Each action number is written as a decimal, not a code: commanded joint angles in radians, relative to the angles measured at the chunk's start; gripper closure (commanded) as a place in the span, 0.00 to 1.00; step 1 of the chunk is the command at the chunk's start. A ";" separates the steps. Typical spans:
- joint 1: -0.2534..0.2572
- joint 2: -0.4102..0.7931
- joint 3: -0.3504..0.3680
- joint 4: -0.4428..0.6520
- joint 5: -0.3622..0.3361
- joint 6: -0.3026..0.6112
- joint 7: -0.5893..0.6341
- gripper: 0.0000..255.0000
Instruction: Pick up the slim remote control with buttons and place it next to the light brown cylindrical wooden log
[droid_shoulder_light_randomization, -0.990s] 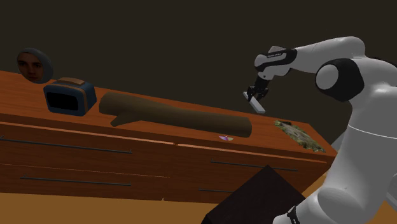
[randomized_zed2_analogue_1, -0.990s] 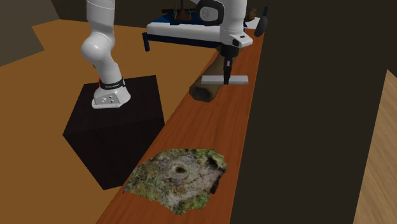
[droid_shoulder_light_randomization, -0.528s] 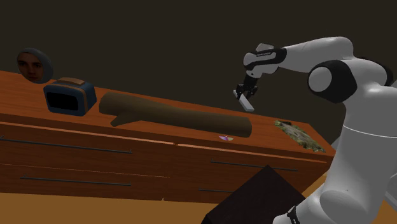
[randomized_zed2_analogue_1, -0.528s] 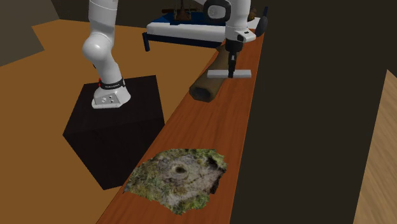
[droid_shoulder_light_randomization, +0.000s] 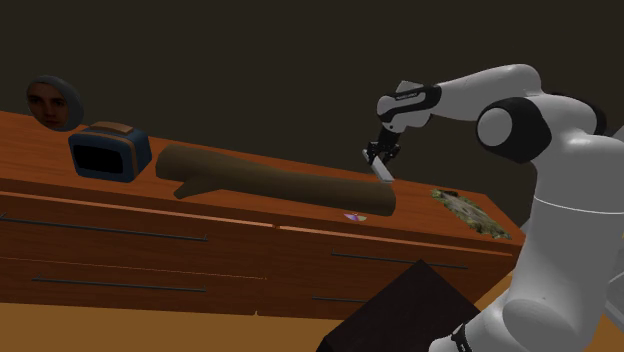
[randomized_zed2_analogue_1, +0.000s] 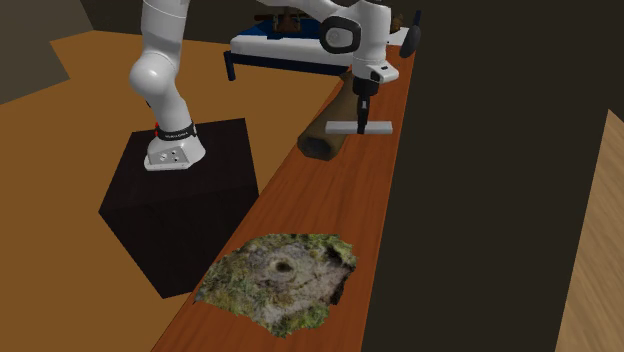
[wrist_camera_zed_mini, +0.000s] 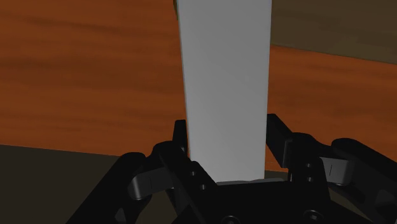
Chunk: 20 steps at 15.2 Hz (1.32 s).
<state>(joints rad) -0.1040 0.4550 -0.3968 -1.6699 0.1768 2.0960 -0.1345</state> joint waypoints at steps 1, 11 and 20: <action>-0.002 0.012 0.003 -0.009 0.006 0.020 -0.004 1.00; -0.013 0.078 0.021 -0.049 0.037 0.124 -0.022 1.00; -0.028 0.154 0.043 -0.066 0.069 0.213 -0.040 1.00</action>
<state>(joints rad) -0.1333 0.5940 -0.3592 -1.7258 0.2418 2.2956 -0.1746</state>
